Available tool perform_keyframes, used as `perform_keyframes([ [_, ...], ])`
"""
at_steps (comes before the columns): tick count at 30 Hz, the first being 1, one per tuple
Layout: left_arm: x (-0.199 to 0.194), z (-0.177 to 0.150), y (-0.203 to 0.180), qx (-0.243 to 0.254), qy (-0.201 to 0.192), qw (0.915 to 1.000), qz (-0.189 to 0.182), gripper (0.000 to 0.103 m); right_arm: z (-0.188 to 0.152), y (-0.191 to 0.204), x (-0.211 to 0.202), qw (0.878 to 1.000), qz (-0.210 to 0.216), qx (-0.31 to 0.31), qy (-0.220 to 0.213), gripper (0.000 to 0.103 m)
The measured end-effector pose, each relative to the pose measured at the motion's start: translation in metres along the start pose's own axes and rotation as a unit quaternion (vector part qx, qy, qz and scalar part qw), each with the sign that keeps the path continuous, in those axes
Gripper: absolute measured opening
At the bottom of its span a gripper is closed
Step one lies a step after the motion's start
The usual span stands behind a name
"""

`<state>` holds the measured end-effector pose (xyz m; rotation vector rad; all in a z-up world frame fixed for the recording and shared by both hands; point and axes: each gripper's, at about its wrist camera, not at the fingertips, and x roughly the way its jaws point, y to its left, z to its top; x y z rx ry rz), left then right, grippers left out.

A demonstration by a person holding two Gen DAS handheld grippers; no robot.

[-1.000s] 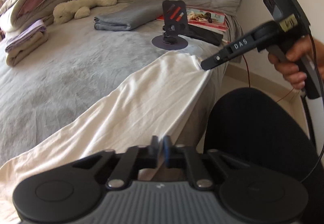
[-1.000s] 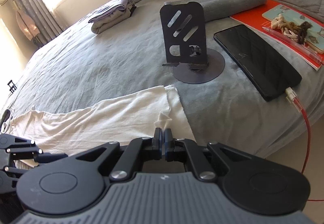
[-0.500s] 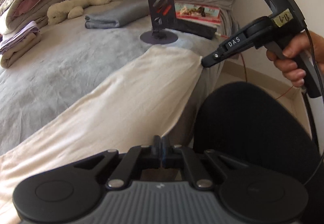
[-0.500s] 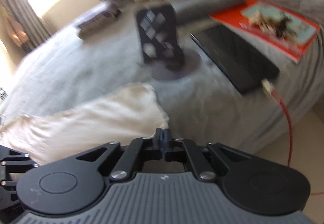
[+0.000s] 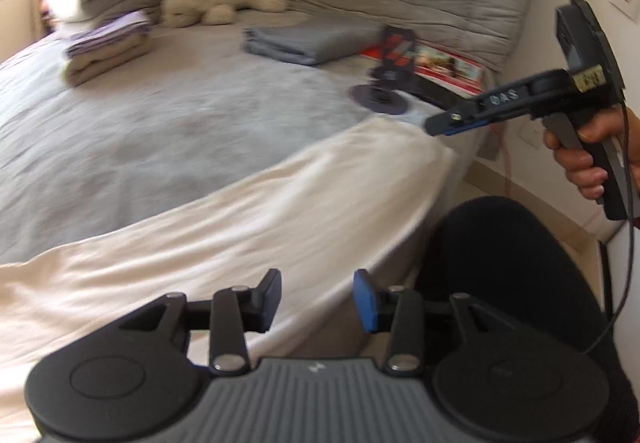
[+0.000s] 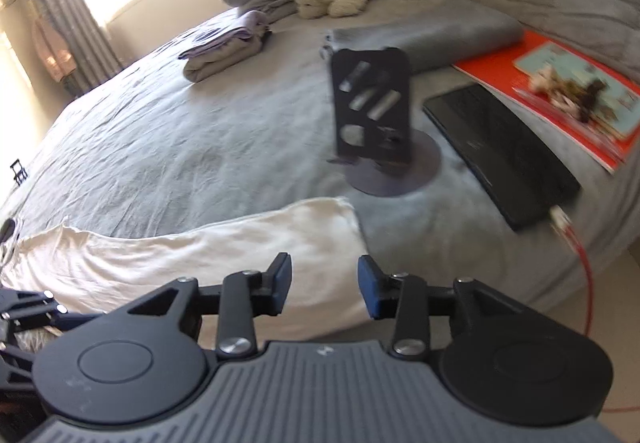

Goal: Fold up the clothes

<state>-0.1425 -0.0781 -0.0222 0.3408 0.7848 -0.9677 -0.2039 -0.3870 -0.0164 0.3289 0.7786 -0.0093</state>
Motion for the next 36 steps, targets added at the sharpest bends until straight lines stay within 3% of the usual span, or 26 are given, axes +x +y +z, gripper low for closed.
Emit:
perform_keyframes([
  [7, -0.019, -0.006, 0.077, -0.048, -0.008, 0.9951, 0.086, 0.048, 0.017, 0.004, 0.028, 1.000, -0.029, -0.008, -0.007, 0.041],
  [17, -0.033, -0.016, 0.187, -0.123, -0.020, 0.9766, 0.176, 0.051, 0.024, 0.008, 0.055, 0.998, -0.060, -0.018, 0.008, 0.042],
  [22, -0.035, -0.019, 0.227, -0.157, -0.033, 0.9692, 0.187, 0.053, 0.025, 0.013, 0.062, 0.997, -0.073, -0.031, 0.014, 0.042],
  [27, -0.020, -0.021, 0.246, -0.159, -0.006, 0.9726, 0.170, 0.054, 0.021, 0.017, 0.070, 0.996, -0.083, -0.041, 0.014, 0.043],
  [28, -0.018, -0.021, 0.244, -0.153, -0.005, 0.9739, 0.168, 0.051, 0.021, 0.019, 0.072, 0.995, -0.087, -0.046, 0.013, 0.042],
  [29, -0.017, -0.021, 0.242, -0.147, -0.005, 0.9752, 0.165, 0.040, 0.020, 0.022, 0.072, 0.994, -0.092, -0.054, 0.012, 0.041],
  [30, -0.017, -0.021, 0.239, -0.145, -0.008, 0.9758, 0.164, 0.032, 0.018, 0.025, 0.073, 0.993, -0.095, -0.062, 0.011, 0.033],
  [31, -0.017, -0.022, 0.236, -0.145, -0.013, 0.9756, 0.165, 0.010, 0.017, 0.027, 0.073, 0.993, -0.093, -0.068, 0.010, 0.019],
  [33, -0.018, -0.023, 0.230, -0.143, -0.028, 0.9742, 0.172, 0.007, 0.015, 0.032, 0.072, 0.993, -0.093, -0.076, 0.006, 0.009],
  [36, -0.026, -0.028, 0.219, -0.138, -0.074, 0.9661, 0.205, 0.006, 0.010, 0.040, 0.066, 0.989, -0.117, -0.086, -0.020, 0.006],
])
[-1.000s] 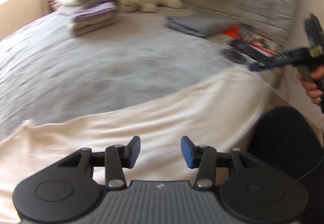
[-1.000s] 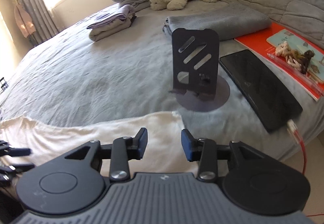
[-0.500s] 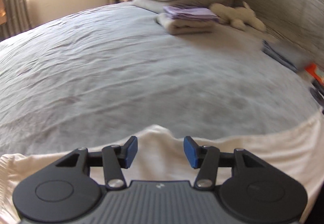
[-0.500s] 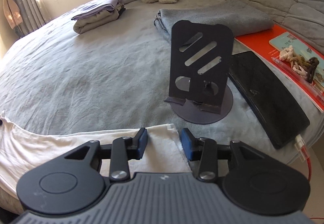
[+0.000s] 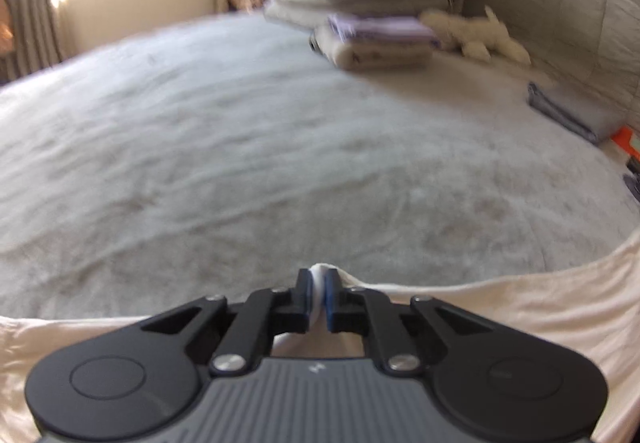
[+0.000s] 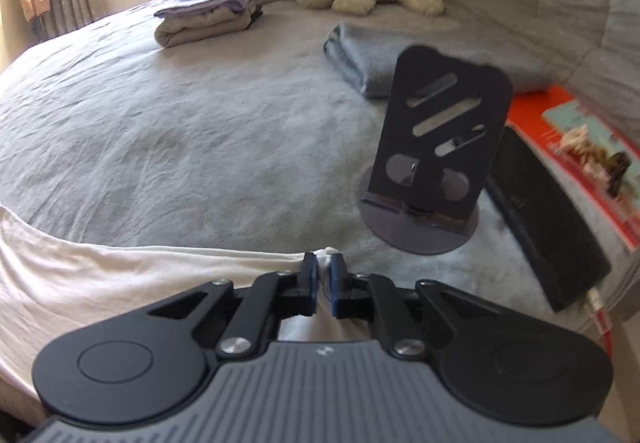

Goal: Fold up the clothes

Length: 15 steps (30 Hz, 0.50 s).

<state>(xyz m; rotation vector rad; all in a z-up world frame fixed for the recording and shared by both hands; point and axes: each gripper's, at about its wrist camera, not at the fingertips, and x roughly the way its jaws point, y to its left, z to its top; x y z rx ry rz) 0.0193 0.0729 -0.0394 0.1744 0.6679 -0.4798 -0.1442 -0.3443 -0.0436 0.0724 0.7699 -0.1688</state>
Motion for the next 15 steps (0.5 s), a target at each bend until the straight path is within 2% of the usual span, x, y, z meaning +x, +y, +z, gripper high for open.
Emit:
perform_keyframes([
  [2, -0.008, -0.001, 0.004, -0.018, -0.031, 0.9993, 0.010, 0.006, -0.001, 0.000, -0.011, 0.999, -0.021, 0.003, -0.025, 0.006],
  [5, -0.010, -0.001, 0.004, -0.024, -0.050, 0.9982, 0.024, 0.006, 0.000, -0.007, -0.021, 0.998, -0.036, 0.017, -0.047, 0.005],
  [12, 0.021, -0.007, -0.009, 0.004, -0.008, 0.9986, 0.051, 0.009, 0.000, -0.010, 0.010, 0.999, -0.036, 0.027, -0.007, 0.006],
  [15, 0.013, -0.002, -0.006, -0.015, 0.005, 0.9986, 0.050, 0.023, 0.004, -0.007, 0.007, 0.999, -0.034, 0.021, 0.000, 0.010],
])
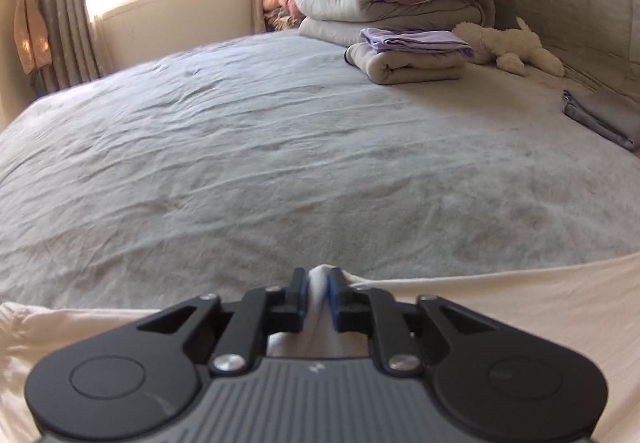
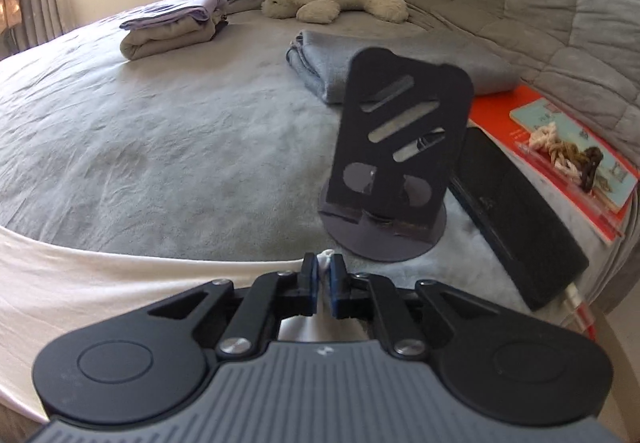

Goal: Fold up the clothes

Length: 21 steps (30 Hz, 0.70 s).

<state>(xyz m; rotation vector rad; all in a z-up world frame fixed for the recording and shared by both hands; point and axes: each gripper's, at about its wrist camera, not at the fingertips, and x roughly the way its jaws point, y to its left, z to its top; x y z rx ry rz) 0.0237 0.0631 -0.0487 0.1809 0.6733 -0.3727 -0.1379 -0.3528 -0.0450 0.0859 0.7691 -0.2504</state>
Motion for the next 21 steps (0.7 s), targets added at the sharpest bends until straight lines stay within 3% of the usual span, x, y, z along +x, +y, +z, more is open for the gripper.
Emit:
perform_keyframes([
  [1, -0.004, 0.001, 0.002, -0.009, 0.005, 0.9999, -0.002, 0.037, 0.002, 0.001, -0.003, 1.000, 0.001, -0.001, 0.002, 0.016],
  [2, -0.009, 0.001, 0.004, -0.015, 0.009, 0.9998, -0.004, 0.043, 0.003, 0.002, -0.008, 1.000, 0.000, 0.000, 0.002, 0.019],
  [4, -0.020, -0.001, 0.006, -0.023, 0.016, 0.9996, -0.010, 0.043, 0.005, 0.004, -0.018, 1.000, 0.000, 0.002, 0.001, 0.032],
  [6, -0.033, -0.004, 0.007, -0.024, 0.024, 0.9993, -0.016, 0.043, 0.005, 0.009, -0.030, 1.000, 0.016, -0.002, -0.006, 0.036],
  [11, -0.057, -0.024, 0.006, -0.026, 0.054, 0.9968, -0.053, 0.043, 0.001, 0.036, -0.050, 0.997, 0.078, -0.021, 0.003, 0.036],
  [17, -0.085, -0.052, 0.000, -0.010, 0.062, 0.9961, -0.062, 0.047, -0.011, 0.098, -0.054, 0.983, 0.173, -0.050, 0.038, 0.036],
  [21, -0.104, -0.070, 0.001, -0.011, 0.069, 0.9952, -0.069, 0.051, -0.028, 0.134, -0.058, 0.975, 0.200, -0.073, 0.056, 0.036],
])
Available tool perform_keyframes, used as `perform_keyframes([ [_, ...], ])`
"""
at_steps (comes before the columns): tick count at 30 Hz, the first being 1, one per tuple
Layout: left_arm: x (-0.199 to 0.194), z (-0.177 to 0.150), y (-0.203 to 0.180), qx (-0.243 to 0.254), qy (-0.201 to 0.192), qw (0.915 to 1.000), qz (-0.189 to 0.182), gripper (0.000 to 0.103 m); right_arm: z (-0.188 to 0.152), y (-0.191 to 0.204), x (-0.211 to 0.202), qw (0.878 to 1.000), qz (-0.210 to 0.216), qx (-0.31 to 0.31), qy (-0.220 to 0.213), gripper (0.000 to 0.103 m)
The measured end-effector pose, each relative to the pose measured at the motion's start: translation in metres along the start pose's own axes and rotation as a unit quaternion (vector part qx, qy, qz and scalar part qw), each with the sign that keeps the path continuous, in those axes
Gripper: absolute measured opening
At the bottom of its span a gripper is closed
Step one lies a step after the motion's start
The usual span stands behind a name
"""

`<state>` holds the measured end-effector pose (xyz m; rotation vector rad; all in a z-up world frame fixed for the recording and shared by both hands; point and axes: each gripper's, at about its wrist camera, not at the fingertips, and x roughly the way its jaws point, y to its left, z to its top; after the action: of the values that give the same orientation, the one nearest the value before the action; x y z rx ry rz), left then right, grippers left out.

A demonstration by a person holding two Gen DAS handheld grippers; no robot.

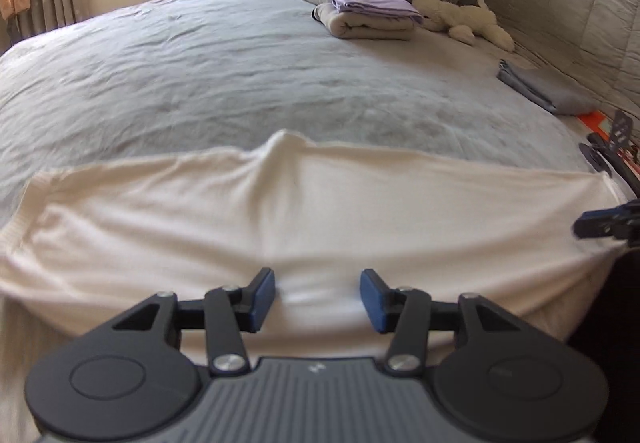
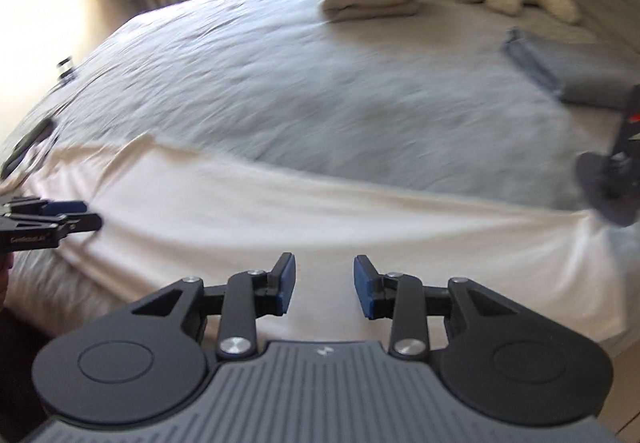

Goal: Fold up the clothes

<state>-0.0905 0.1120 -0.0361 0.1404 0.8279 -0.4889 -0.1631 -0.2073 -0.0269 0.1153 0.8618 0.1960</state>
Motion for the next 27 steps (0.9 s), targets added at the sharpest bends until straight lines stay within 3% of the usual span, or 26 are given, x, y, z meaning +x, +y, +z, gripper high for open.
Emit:
perform_keyframes([
  [10, -0.030, -0.021, 0.008, 0.012, 0.017, 0.9993, -0.033, 0.056, -0.036, 0.033, -0.018, 0.999, -0.018, -0.031, 0.020, 0.043],
  [17, -0.035, -0.007, 0.033, -0.044, -0.032, 0.9984, -0.012, 0.057, -0.011, 0.059, -0.014, 0.999, 0.010, -0.038, -0.012, 0.043],
  [22, -0.019, -0.014, 0.043, -0.064, 0.012, 0.9979, 0.005, 0.058, -0.007, 0.082, 0.011, 0.998, 0.031, -0.051, -0.006, 0.043],
  [27, -0.030, -0.027, 0.043, -0.053, 0.016, 0.9984, -0.011, 0.065, -0.025, 0.087, 0.014, 0.997, 0.028, -0.071, 0.017, 0.043],
])
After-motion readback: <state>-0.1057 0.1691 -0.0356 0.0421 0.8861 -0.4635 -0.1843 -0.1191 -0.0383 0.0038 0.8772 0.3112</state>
